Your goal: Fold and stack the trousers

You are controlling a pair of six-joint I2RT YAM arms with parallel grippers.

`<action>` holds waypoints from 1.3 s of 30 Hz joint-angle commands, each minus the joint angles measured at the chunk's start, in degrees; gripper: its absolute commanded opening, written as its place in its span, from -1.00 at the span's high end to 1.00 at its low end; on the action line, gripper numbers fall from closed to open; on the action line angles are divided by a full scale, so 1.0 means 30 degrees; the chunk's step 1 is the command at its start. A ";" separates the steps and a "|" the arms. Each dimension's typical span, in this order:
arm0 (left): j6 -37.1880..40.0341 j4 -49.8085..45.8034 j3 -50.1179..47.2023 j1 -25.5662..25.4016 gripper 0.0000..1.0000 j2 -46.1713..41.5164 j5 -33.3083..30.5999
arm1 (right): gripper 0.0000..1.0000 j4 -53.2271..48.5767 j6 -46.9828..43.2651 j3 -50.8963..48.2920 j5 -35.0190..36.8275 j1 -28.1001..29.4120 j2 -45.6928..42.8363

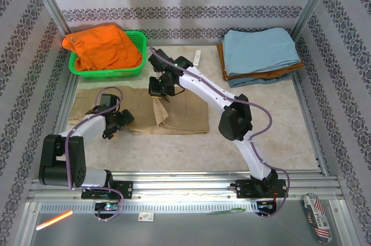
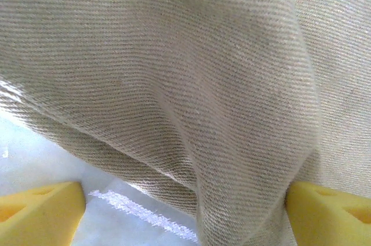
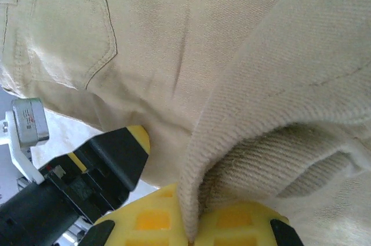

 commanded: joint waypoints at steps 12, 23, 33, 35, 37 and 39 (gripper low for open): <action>-0.0198 -0.1707 0.0181 0.0114 -0.89 -0.2383 0.0335 | 0.00 0.0966 0.0203 0.2424 -0.2418 0.0544 0.1592; 0.0321 -0.4758 0.3621 -0.0983 -0.85 -0.5106 -0.1150 | -0.12 0.1682 -0.2054 -0.3718 -0.0670 -0.1047 -0.4655; 0.3416 -0.6159 0.9949 -0.8537 -0.37 0.3258 -0.6308 | -0.02 0.6535 -0.2427 -1.6312 -0.1006 -0.3456 -0.9518; 0.3536 -0.7039 1.0670 -0.9287 -0.46 0.4808 -0.7551 | -0.01 0.7590 -0.2180 -1.7848 -0.1542 -0.3743 -0.9727; 0.3633 -0.7171 1.0632 -0.9646 -0.50 0.5857 -0.7475 | -0.01 0.8468 -0.1992 -1.9123 -0.1994 -0.3980 -0.9880; 0.3551 -0.6970 1.0179 -0.9870 -0.50 0.6562 -0.7375 | -0.01 0.8849 -0.2057 -1.9801 -0.2027 -0.4086 -0.9858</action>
